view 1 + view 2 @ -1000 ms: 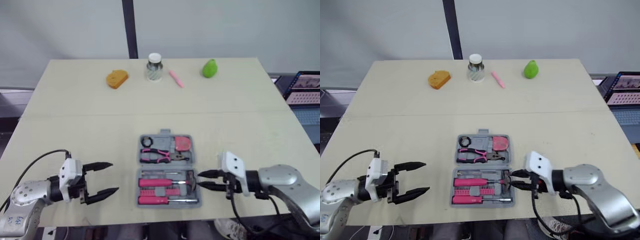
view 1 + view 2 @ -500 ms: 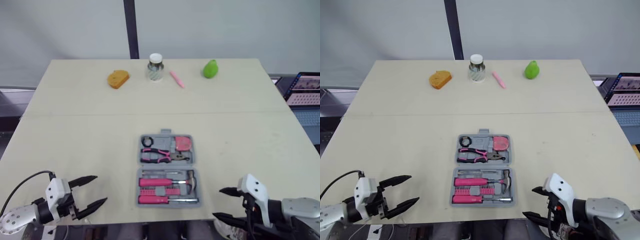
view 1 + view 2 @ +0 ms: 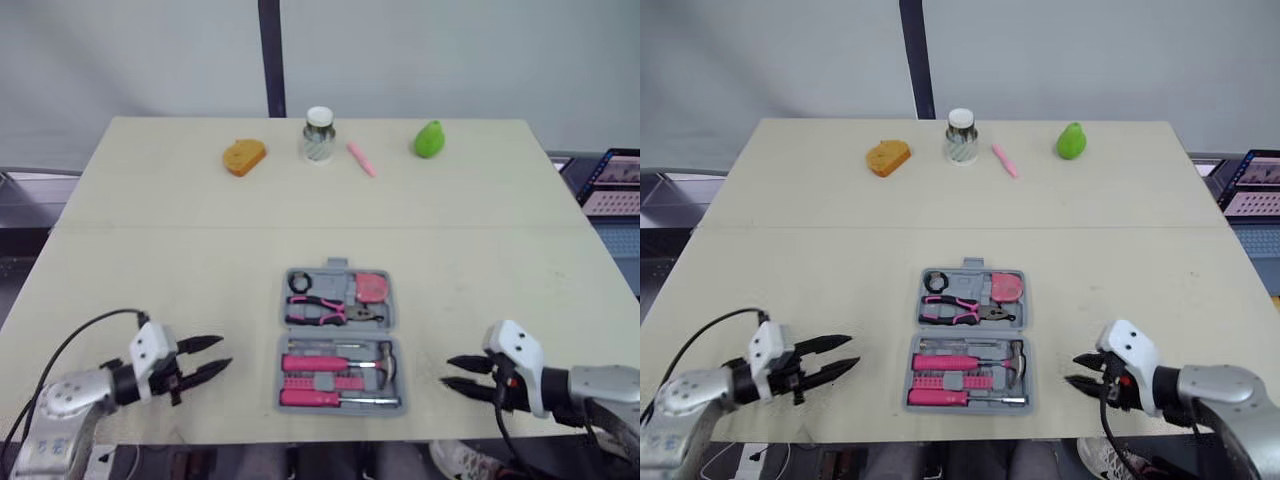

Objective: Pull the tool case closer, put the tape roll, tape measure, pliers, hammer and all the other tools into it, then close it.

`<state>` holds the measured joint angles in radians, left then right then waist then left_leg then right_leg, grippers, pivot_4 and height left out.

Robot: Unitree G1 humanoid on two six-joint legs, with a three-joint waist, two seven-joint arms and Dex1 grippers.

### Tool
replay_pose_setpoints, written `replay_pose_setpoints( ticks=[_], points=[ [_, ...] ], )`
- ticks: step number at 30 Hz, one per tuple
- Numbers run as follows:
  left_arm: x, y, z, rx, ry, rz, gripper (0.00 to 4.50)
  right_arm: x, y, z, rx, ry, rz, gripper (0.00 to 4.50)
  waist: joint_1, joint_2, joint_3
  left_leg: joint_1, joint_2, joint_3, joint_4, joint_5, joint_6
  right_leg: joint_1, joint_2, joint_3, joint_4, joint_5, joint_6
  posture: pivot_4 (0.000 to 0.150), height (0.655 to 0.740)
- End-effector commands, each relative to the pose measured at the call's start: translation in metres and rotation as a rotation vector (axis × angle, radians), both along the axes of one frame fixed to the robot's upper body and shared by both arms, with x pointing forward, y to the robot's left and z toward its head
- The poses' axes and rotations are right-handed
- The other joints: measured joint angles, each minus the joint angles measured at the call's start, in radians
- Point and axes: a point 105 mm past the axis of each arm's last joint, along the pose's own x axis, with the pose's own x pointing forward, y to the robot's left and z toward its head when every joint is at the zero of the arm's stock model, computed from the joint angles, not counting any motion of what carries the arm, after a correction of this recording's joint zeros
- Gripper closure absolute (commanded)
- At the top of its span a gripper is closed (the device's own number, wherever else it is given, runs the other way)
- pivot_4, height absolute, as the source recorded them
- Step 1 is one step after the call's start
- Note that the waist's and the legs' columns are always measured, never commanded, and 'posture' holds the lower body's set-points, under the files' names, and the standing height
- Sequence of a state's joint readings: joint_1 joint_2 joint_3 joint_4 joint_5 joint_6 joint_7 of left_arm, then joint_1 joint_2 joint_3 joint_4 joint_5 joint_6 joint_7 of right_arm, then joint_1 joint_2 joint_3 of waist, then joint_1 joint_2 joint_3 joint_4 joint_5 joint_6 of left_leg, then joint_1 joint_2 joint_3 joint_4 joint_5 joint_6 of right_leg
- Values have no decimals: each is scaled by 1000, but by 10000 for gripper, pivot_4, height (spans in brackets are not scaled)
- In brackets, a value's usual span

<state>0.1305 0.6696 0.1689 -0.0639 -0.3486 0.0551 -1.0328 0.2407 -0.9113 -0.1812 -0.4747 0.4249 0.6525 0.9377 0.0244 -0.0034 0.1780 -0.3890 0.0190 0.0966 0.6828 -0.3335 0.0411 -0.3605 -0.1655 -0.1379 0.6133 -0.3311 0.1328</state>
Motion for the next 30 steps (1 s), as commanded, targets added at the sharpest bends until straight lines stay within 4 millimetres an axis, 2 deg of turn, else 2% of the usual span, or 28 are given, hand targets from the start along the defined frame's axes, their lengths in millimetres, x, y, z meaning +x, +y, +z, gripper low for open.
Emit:
replay_pose_setpoints(
  ticks=[1,12,30],
  points=[
    [13,-11,3,27,3,-31,44529,10,-2,-2,-19,-18,3,45000,-1,0,0,0,0,0,0,0,0,0,0,-1,1,0,0,1500,6950],
    [38,-46,-11,175,44,-120,44832,45,1,-12,-66,-40,-20,45000,-1,0,0,0,-2,1,0,3,2,-1,-1,-2,7,0,1,1500,6950],
    [44,-63,-28,190,52,-131,44832,66,39,-16,-37,-37,49,45000,-2,0,0,-1,-3,0,0,5,2,-1,-1,-3,8,0,1,1500,6950]
  ],
)
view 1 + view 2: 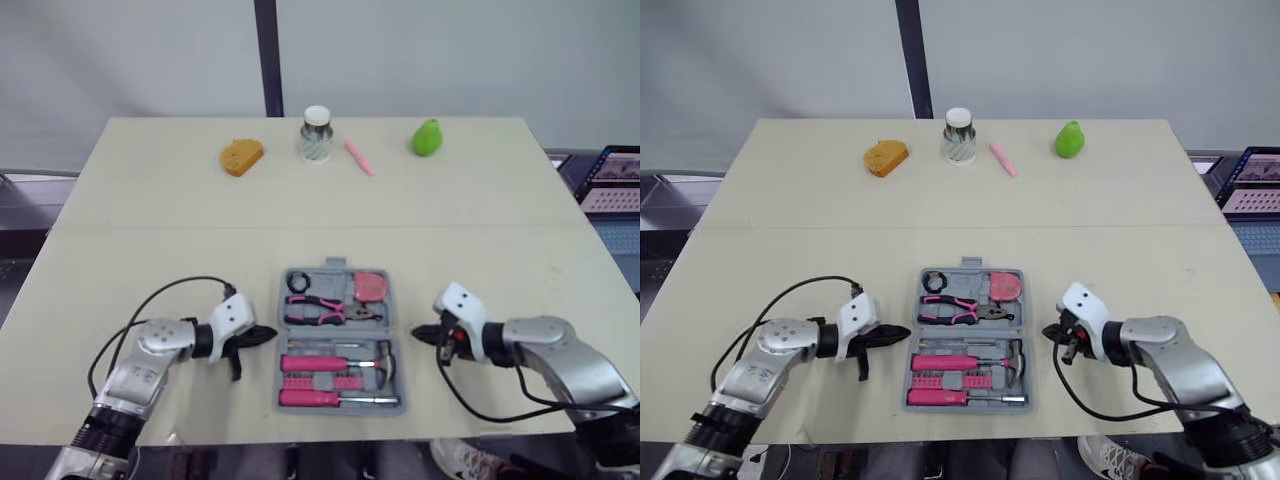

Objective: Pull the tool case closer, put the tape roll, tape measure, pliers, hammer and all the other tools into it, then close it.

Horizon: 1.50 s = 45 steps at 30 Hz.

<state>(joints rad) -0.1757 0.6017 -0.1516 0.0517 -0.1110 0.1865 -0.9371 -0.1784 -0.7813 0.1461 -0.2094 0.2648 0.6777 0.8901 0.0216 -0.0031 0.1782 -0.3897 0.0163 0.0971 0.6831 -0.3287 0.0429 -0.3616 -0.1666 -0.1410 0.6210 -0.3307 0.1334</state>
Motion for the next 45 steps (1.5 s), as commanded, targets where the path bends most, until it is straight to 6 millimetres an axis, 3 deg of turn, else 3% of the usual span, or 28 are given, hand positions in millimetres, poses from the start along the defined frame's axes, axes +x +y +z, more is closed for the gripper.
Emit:
replay_pose_setpoints(
  ticks=[1,16,31,45],
  points=[
    [0,-2,-2,8,-16,-10,44832,2,4,1,0,-11,9,45000,2,0,0,0,0,0,0,0,0,0,0,0,0,0,0,1500,6950],
    [5,-19,-18,-6,-19,-31,44832,8,20,-1,17,-16,49,45000,5,1,0,0,-2,-2,1,1,1,1,-2,-1,1,0,0,1500,6950],
    [-14,-32,-28,-29,26,-74,44832,-7,28,-5,30,30,102,45000,3,1,-1,0,-2,-2,1,1,1,1,-2,-2,1,0,0,1500,6950],
    [-29,-32,-29,-28,51,-81,44832,-21,36,-7,46,60,133,45000,1,1,-1,0,-1,-2,1,1,1,2,-2,-2,0,0,0,1500,6950]
  ],
)
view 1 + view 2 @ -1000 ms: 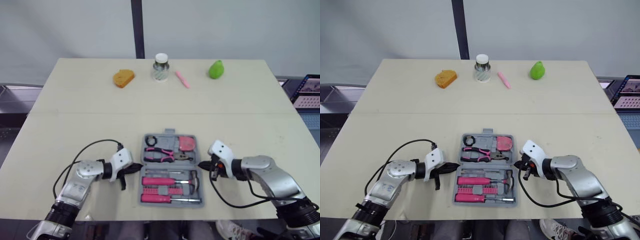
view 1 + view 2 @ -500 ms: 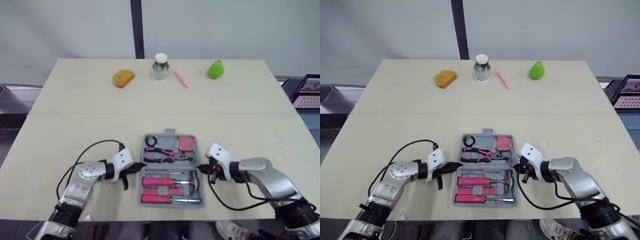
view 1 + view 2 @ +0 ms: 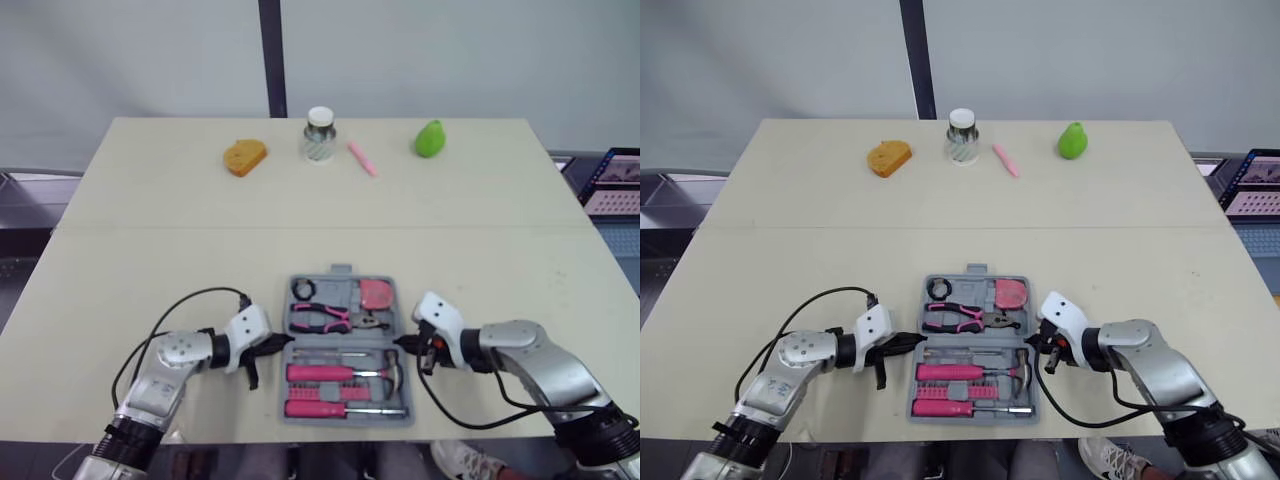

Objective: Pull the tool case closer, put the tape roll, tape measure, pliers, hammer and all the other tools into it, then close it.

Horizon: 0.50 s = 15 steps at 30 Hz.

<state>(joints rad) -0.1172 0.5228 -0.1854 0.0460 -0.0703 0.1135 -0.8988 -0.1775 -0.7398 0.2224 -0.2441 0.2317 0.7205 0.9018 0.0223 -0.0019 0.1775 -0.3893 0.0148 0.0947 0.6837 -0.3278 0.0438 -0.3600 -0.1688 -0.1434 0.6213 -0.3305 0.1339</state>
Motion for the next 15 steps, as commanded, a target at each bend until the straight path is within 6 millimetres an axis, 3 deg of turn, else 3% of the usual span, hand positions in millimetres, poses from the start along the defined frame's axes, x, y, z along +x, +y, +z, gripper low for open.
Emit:
replay_pose_setpoints(
  ticks=[1,15],
  points=[
    [-17,-10,-14,15,67,-55,44832,-10,14,7,51,2,66,45000,0,0,0,0,0,0,0,0,0,0,0,0,0,0,0,1500,6950],
    [-27,-7,-15,20,85,-48,44832,-19,19,5,64,25,78,45000,-1,0,0,0,1,0,0,-1,-1,0,0,0,-1,0,0,1500,6950]
  ],
)
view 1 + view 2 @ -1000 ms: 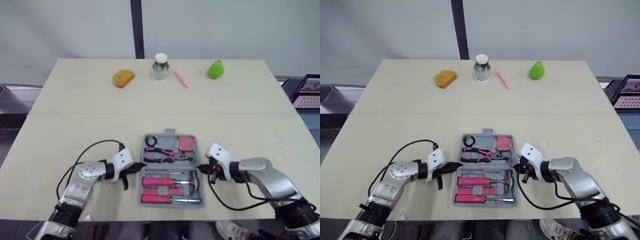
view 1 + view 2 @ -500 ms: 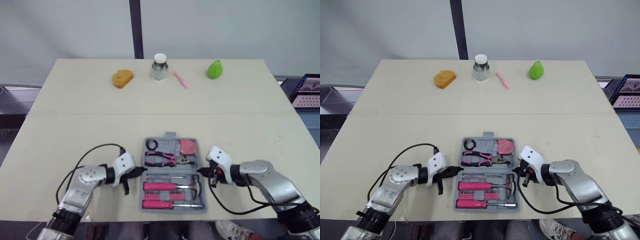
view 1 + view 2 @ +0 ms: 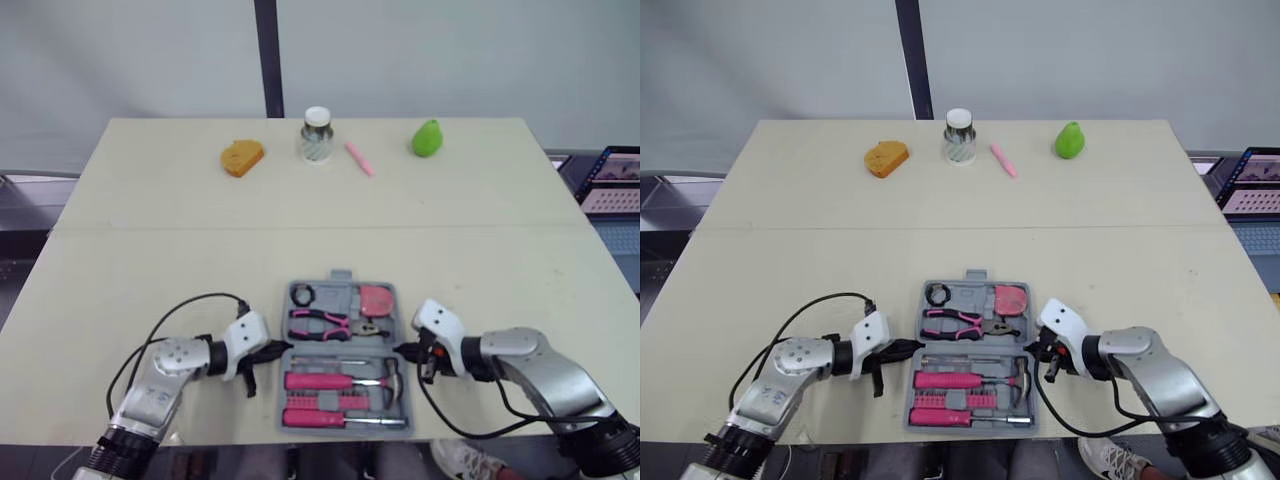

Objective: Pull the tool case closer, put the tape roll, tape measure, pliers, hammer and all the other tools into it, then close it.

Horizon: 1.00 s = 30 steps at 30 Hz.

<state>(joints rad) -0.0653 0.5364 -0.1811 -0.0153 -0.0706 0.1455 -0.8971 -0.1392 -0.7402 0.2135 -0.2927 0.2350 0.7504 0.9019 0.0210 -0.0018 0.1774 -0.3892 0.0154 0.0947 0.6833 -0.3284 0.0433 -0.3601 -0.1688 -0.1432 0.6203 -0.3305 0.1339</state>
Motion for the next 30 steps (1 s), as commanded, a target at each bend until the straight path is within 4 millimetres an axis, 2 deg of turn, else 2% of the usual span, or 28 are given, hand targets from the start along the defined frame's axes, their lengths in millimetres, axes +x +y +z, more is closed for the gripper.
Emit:
replay_pose_setpoints(
  ticks=[1,20,24,30],
  points=[
    [-16,-9,-12,12,63,-50,44832,-10,18,7,61,4,77,45000,0,0,0,0,0,0,0,0,0,0,0,0,0,0,0,1500,6950],
    [-19,-4,-9,24,65,-30,44832,-10,21,7,67,9,85,45000,-1,0,0,0,1,0,0,0,-1,0,0,0,0,0,0,1500,6950],
    [-15,6,-9,50,51,9,44832,-6,15,7,55,-4,64,45000,-2,0,0,0,1,0,0,0,-1,0,0,1,0,0,0,1500,6950],
    [-5,38,-4,94,20,94,44832,-1,-4,10,27,-21,30,45000,-10,0,0,0,2,0,0,-1,-1,-1,0,1,0,0,0,1500,6950]
  ],
)
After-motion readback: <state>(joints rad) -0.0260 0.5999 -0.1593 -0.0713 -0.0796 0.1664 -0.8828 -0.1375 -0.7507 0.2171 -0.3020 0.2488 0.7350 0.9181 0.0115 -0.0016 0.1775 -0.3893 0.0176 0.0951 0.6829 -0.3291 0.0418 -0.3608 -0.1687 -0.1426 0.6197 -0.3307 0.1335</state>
